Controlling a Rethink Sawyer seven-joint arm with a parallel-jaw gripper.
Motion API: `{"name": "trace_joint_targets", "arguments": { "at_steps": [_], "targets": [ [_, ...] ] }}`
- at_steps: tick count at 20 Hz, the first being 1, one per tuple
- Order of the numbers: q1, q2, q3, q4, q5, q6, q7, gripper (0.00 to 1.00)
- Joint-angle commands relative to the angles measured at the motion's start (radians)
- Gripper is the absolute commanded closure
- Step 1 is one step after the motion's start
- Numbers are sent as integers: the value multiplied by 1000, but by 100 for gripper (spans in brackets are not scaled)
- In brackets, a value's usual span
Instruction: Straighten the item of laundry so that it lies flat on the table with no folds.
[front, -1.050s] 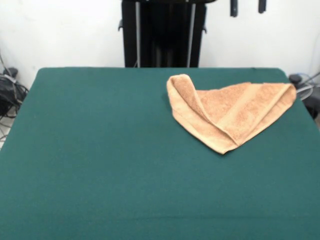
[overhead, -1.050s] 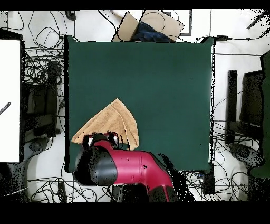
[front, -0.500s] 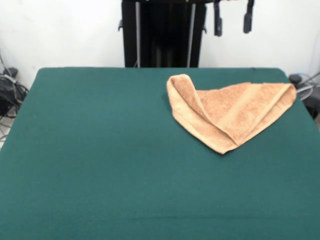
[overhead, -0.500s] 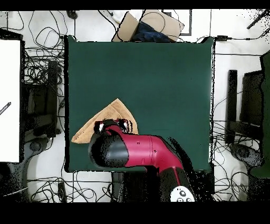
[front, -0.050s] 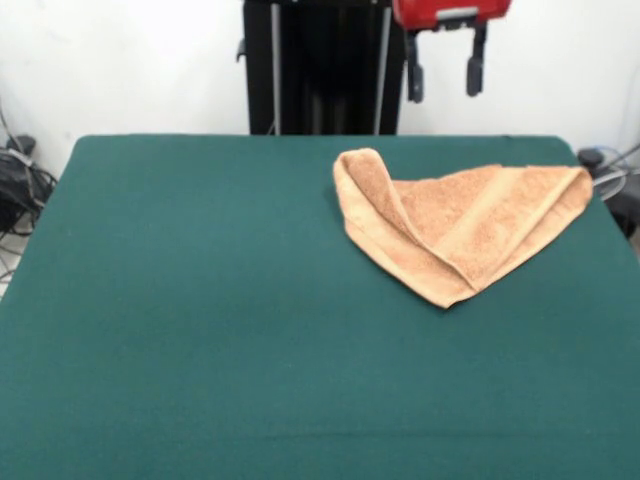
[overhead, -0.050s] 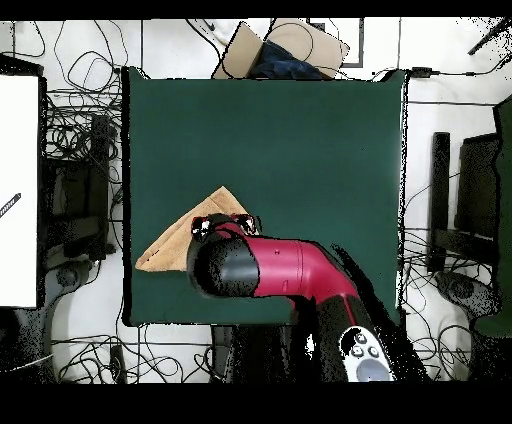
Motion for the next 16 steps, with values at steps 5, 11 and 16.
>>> {"name": "trace_joint_targets", "arguments": {
  "at_steps": [5,11,16],
  "targets": [
    [-36,168,-23,-95,-117,-38,43,0],
    [-47,180,-16,-118,-139,-23,43,0],
    [-48,238,-10,-161,-161,-46,43,0]
  ]
}}
